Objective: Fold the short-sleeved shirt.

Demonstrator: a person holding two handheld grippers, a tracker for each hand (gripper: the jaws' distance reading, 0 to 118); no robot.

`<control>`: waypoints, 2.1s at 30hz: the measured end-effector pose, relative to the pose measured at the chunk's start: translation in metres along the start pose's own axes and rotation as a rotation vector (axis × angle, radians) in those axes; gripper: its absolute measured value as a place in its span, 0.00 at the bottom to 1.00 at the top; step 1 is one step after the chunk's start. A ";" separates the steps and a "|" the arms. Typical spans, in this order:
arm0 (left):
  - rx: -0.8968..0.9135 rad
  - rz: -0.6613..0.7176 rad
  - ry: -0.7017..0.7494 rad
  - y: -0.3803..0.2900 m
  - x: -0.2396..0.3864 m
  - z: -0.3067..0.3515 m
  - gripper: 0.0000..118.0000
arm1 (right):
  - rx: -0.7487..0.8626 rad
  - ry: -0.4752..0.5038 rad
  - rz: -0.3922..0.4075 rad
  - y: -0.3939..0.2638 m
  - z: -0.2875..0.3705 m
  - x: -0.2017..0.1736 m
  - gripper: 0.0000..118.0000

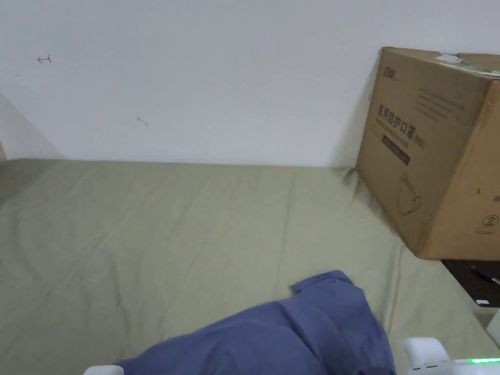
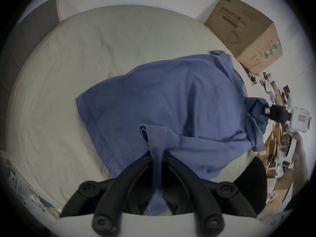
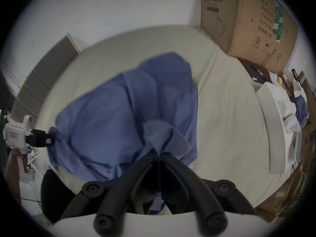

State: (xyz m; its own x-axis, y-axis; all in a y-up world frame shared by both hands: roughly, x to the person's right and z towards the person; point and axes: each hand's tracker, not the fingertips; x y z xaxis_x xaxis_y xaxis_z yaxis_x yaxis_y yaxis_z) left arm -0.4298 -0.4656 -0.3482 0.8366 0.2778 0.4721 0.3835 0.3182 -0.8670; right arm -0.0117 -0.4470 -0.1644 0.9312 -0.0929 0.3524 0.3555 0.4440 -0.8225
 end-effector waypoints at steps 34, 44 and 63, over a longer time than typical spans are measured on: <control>0.135 0.324 0.115 0.077 -0.103 -0.004 0.38 | 0.537 0.204 0.029 -0.046 0.129 -0.053 0.00; 0.036 0.176 0.266 0.083 -0.086 -0.050 0.94 | 0.458 0.183 -0.005 -0.037 0.095 -0.046 0.00; 0.297 0.109 0.120 0.049 -0.050 0.010 0.02 | 0.254 0.214 -0.050 0.124 0.014 0.021 0.00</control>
State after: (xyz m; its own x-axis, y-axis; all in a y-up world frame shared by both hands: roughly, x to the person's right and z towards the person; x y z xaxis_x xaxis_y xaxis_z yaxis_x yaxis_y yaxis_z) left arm -0.4572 -0.4545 -0.4132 0.9132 0.2218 0.3419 0.1733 0.5479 -0.8184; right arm 0.0504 -0.3813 -0.2526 0.9185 -0.2930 0.2655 0.3947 0.6398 -0.6594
